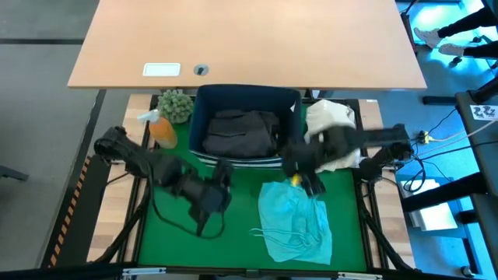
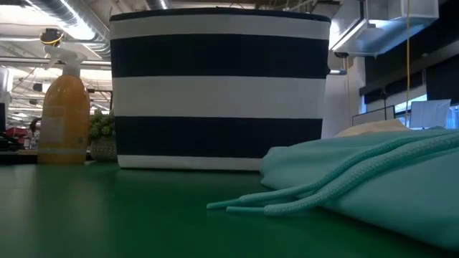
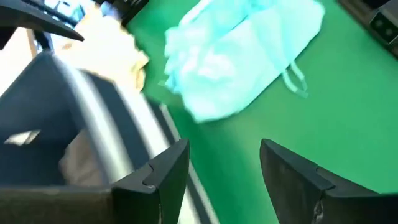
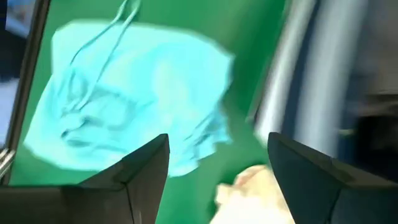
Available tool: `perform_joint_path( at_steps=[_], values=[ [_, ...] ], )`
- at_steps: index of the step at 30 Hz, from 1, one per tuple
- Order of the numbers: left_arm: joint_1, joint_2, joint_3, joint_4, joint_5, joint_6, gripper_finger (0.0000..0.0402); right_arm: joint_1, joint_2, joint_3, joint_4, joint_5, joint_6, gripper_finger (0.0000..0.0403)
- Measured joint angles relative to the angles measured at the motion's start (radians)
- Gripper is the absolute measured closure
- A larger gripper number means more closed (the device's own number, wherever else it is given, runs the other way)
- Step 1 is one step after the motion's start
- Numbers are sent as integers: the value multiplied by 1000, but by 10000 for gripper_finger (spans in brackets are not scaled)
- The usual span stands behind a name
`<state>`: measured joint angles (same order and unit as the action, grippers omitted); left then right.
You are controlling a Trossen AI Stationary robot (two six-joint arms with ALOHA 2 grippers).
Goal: Fold laundry
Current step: Put the blue shorts into the laundry bin
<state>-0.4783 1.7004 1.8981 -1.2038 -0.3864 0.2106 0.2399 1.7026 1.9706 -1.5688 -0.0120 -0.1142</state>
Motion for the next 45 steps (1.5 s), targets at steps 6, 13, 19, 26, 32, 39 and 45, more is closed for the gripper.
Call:
perform_joint_path(
  at_steps=[6, 13, 19, 26, 32, 39, 45],
  values=[
    [-87, 0, -299, 406, -48, 9, 213, 226, -11, -225, 74, 103, 223, 134],
    [-75, 1, -636, 960, -24, 53, 213, 380, -110, -613, 444, 124, 414, 134],
    [-25, 1, -800, 1187, 39, -15, 213, 411, -184, -883, 590, 129, 620, 134],
    [-5, 1, -879, 1190, 29, -80, 213, 435, -187, -1125, 754, 54, 706, 134],
    [-5, 1, -923, 1190, 21, -114, 213, 420, -187, -1224, 959, 55, 701, 134],
    [-7, 1, -960, 1190, -18, 3, 213, 330, -183, -1228, 1148, 72, 585, 134],
    [-21, 1, -982, 1178, -15, 189, 213, 240, -182, -1228, 1213, 72, 516, 134]
  ],
)
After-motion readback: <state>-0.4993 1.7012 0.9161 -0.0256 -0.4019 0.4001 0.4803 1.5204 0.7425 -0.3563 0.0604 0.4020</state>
